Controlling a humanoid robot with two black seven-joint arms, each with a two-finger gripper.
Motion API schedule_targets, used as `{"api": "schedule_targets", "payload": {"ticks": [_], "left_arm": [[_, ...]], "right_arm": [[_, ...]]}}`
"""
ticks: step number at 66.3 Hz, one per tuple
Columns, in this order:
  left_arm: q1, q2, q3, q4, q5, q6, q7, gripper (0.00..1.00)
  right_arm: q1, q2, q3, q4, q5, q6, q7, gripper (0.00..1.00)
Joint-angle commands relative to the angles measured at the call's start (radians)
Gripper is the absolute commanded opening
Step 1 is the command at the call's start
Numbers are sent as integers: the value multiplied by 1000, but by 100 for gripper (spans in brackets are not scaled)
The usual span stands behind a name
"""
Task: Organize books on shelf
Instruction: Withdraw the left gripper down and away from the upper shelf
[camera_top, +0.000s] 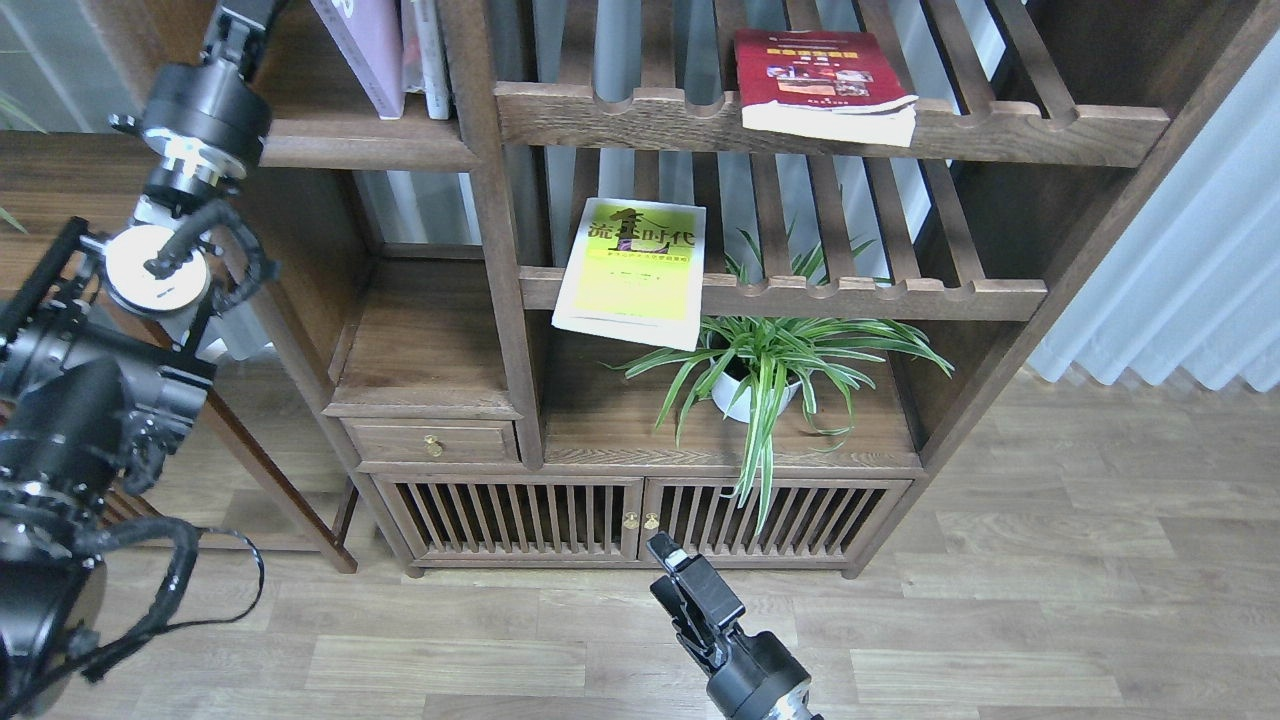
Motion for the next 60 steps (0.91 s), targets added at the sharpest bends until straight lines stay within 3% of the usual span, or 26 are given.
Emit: {"api": "schedule_targets", "payload": {"ticks": [1,31,60], "left_arm": [[-43,72,92,45,-28,0,6,71],[-69,64,132,30,-28,0,-9,81],[-78,60,155,31,-26,0,-2,81]], "right_arm": [[9,0,-3,0,0,0,0,99],[12,0,-4,1,0,0,0,99],[12,0,-4,1,0,0,0,99]]}}
